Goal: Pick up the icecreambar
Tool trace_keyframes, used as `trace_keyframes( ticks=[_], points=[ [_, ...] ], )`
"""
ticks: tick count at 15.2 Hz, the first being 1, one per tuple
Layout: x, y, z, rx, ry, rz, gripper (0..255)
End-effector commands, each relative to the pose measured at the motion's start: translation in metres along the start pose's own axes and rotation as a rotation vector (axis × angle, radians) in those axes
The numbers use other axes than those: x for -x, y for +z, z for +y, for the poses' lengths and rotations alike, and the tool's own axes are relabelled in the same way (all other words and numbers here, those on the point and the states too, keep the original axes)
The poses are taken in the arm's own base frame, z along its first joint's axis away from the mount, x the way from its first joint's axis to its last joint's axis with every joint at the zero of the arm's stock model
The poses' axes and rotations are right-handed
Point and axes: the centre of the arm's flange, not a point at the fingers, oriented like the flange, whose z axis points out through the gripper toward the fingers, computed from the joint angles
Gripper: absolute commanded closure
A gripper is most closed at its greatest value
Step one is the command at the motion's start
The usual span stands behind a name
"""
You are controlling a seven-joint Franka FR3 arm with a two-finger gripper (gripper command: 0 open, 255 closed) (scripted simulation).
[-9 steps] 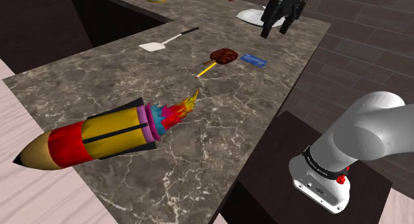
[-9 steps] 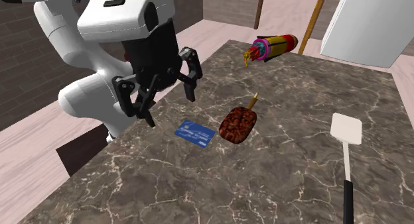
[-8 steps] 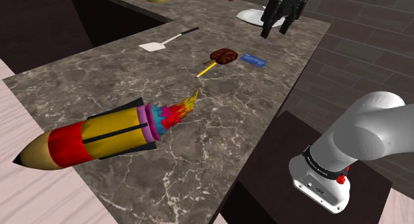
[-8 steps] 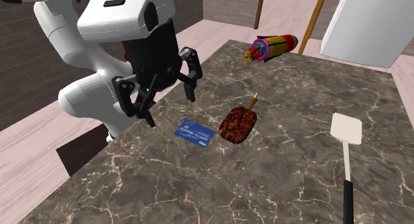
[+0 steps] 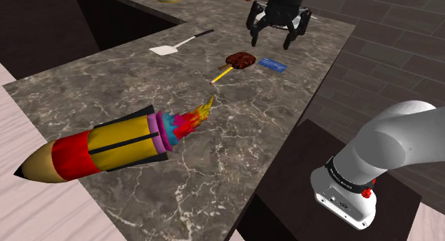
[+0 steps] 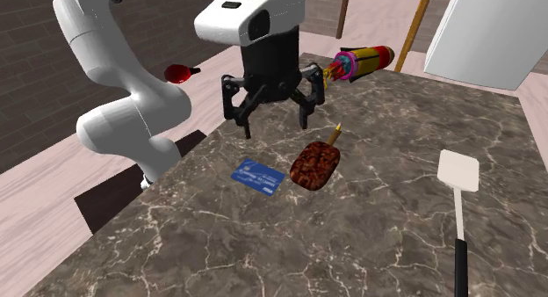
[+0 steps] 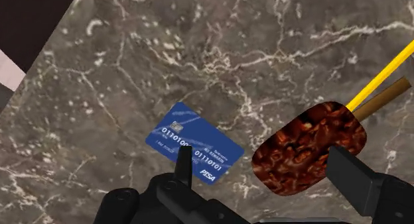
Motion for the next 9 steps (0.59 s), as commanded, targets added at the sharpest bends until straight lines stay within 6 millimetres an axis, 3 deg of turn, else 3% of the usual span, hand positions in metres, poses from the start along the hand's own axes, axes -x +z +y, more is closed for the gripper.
trace_keyframes(
  ticks=[1, 6, 9],
  points=[
    [0.002, 0.008, -0.027, 0.009, 0.181, -0.008, 0],
    [-0.012, 0.023, -0.089, 0.032, 0.566, -0.025, 0],
    [-0.011, 0.039, -0.088, 0.032, 0.566, -0.025, 0]
  ],
)
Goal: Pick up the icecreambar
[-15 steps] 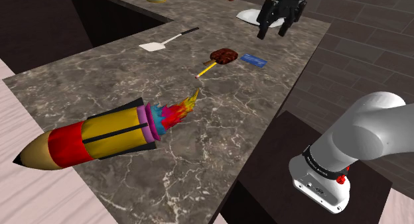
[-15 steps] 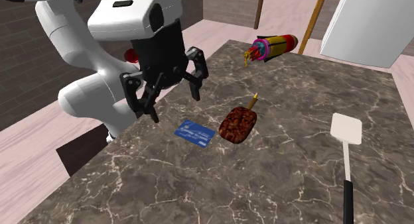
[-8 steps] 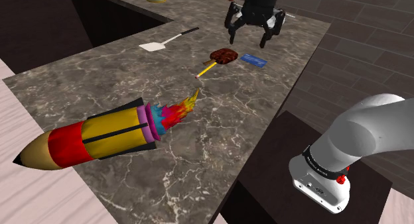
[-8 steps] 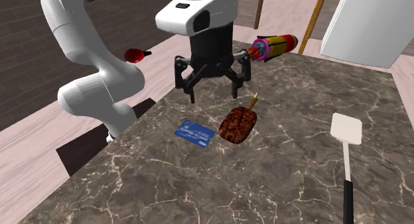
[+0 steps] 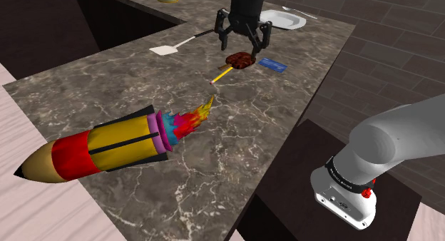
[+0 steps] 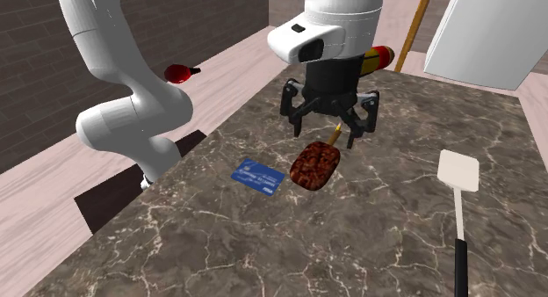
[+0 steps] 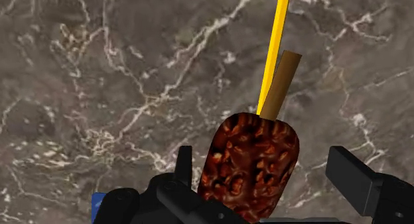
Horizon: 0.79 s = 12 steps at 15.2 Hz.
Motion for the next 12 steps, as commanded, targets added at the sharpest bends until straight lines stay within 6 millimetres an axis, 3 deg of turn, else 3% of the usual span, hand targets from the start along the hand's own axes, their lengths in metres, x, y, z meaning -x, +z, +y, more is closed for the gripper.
trace_keyframes(
  ticks=[1, 6, 7, 12],
  points=[
    [-0.001, 0.009, -0.002, 0.0, 0.011, -0.001, 0],
    [-0.001, 0.028, -0.002, 0.0, 0.011, -0.001, 0],
    [-0.001, 0.028, -0.001, 0.0, 0.011, -0.001, 255],
    [-0.001, 0.028, -0.001, 0.0, 0.011, -0.001, 255]
  ],
)
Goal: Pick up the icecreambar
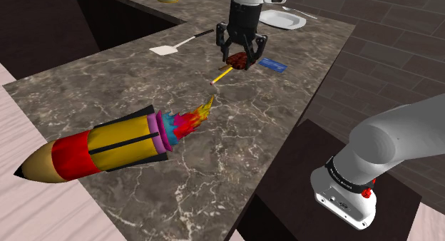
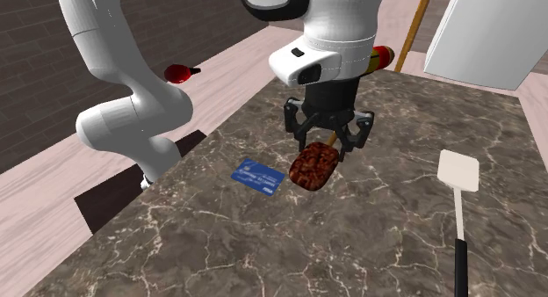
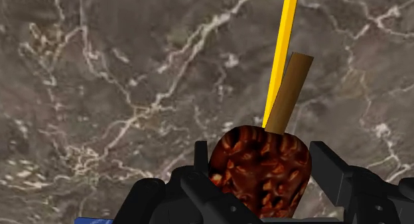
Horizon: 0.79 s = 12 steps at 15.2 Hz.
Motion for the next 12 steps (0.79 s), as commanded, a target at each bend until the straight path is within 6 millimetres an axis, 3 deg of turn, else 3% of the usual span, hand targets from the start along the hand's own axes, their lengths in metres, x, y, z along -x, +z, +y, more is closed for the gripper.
trace_keyframes(
  ticks=[1, 4, 12],
  points=[
    [0.0, 0.0, 0.0, 0.0, 0.0, 0.0, 255],
    [0.0, 0.001, -0.001, 0.0, 0.0, 0.0, 255],
    [0.001, -0.042, -0.002, 0.0, 0.0, 0.0, 255]
  ],
)
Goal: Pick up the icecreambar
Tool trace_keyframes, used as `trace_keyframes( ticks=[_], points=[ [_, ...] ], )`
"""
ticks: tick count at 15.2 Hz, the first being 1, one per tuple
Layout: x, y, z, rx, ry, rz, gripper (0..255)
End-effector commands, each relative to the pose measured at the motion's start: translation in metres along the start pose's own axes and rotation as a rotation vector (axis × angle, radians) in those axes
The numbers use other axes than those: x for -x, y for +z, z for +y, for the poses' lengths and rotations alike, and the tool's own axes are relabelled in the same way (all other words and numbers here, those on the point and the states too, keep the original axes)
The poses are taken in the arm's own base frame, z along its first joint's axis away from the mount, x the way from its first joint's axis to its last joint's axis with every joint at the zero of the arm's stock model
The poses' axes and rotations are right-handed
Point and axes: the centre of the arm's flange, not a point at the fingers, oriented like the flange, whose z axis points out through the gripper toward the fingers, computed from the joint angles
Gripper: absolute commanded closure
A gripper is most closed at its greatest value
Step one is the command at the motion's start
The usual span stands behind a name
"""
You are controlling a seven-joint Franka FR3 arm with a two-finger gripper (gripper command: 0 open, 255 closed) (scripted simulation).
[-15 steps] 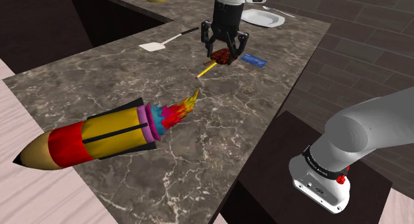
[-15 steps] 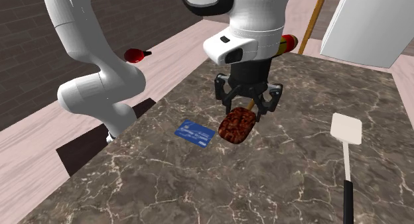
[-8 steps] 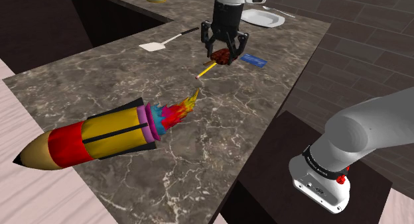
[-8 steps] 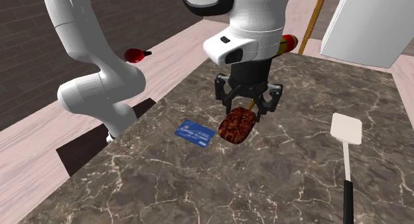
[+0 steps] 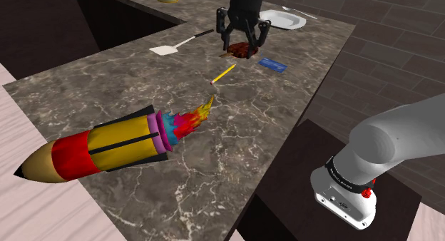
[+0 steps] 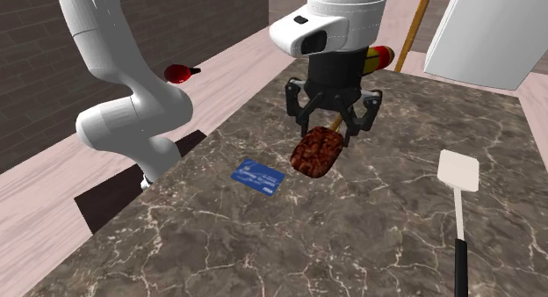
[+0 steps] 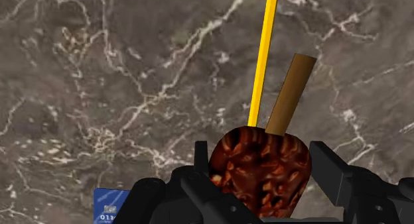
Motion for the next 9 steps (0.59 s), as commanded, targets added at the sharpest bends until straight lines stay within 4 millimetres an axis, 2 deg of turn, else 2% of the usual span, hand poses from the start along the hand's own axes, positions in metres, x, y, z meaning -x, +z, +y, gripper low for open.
trace_keyframes(
  ticks=[1, 7, 9],
  points=[
    [-0.001, -0.01, 0.0, 0.0, 0.0, 0.0, 255],
    [-0.001, -0.042, -0.001, 0.0, 0.0, 0.0, 255],
    [-0.001, -0.043, -0.001, 0.0, 0.0, 0.0, 255]
  ],
)
